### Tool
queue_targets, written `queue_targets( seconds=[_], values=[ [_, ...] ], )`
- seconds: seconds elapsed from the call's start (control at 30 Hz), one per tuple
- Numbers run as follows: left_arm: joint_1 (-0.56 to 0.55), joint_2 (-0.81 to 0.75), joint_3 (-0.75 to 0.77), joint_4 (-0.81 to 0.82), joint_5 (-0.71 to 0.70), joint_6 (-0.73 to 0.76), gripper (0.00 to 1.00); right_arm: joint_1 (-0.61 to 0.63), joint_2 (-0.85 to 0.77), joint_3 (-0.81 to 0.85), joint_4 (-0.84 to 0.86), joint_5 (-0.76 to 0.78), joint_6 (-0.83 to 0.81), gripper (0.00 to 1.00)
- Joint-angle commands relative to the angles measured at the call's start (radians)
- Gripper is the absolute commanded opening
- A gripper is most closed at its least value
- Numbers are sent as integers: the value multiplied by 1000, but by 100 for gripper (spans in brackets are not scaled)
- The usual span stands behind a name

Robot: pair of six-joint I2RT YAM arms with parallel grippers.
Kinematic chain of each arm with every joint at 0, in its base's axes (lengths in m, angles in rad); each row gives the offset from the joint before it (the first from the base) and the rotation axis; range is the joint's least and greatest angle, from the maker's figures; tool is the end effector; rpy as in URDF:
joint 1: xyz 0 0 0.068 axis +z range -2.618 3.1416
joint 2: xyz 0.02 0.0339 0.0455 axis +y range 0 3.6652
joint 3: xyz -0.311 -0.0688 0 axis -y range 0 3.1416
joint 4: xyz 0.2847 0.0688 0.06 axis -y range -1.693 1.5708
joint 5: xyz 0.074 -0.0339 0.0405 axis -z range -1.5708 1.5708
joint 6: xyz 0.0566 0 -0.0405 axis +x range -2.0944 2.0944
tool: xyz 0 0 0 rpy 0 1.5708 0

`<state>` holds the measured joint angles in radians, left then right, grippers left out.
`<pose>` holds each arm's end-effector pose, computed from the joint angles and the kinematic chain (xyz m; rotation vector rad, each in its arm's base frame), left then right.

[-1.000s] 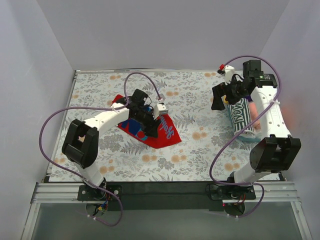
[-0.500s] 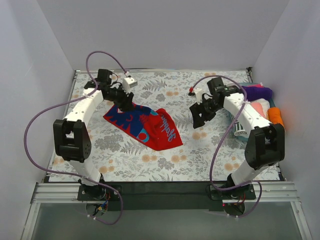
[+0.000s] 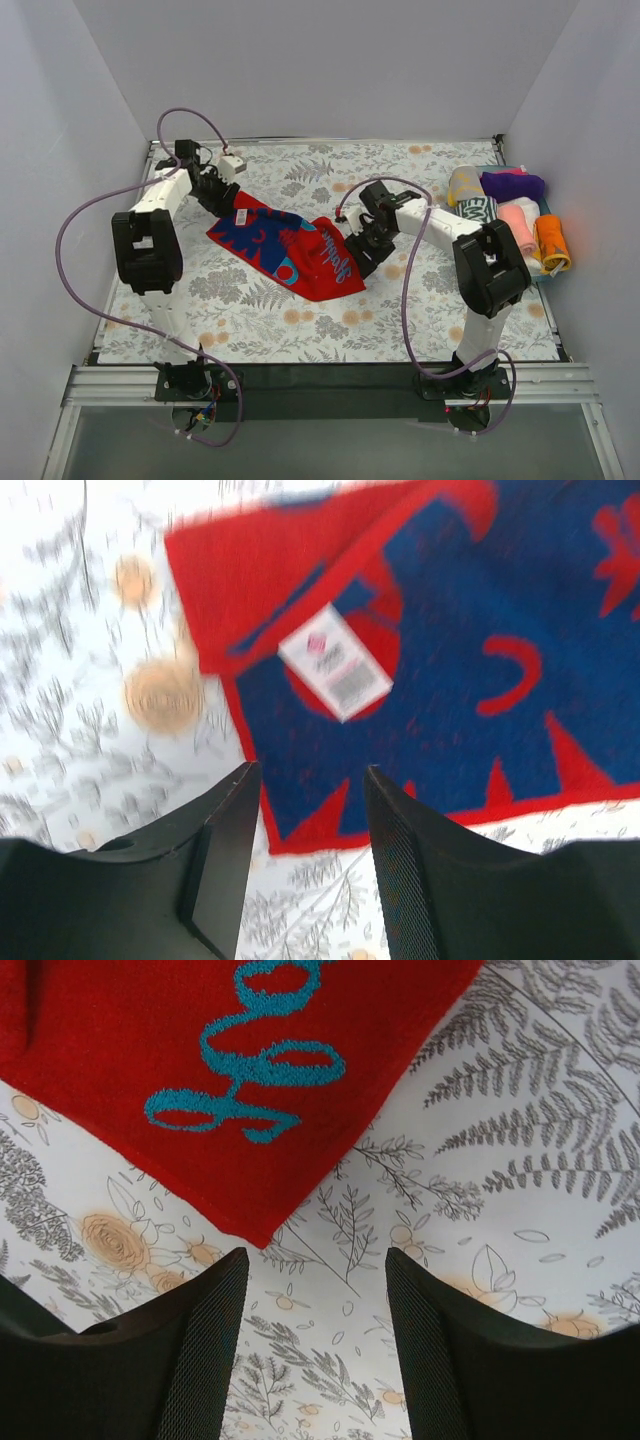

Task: Roll the towels
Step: Move the towel to the center of the board, then flatten the towel

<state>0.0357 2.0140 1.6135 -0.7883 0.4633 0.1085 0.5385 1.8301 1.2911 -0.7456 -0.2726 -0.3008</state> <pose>0.4860 -0.0080 0.2231 0.2189 2.6643 -0.5911 0.3452 0.2239 0.1962 -1.2162 2.5873 0.4381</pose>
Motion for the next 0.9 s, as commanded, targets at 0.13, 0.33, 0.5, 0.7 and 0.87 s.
queue_targets(
  seconds=[0.13, 0.33, 0.5, 0.7, 0.87],
  values=[
    [90, -121, -147, 37, -81, 31, 43, 73, 60, -9, 54, 78, 35, 55],
    [108, -143, -217, 57, -87, 36, 46, 142, 69, -35, 60, 136, 38, 55],
    [109, -156, -256, 75, -69, 28, 48, 176, 75, -67, 69, 157, 38, 53],
    [109, -170, -340, 119, -87, 34, 50, 195, 70, -121, 83, 180, 35, 46],
    [110, -172, -372, 162, -126, 43, 52, 204, 86, -153, 94, 197, 31, 30]
  ],
)
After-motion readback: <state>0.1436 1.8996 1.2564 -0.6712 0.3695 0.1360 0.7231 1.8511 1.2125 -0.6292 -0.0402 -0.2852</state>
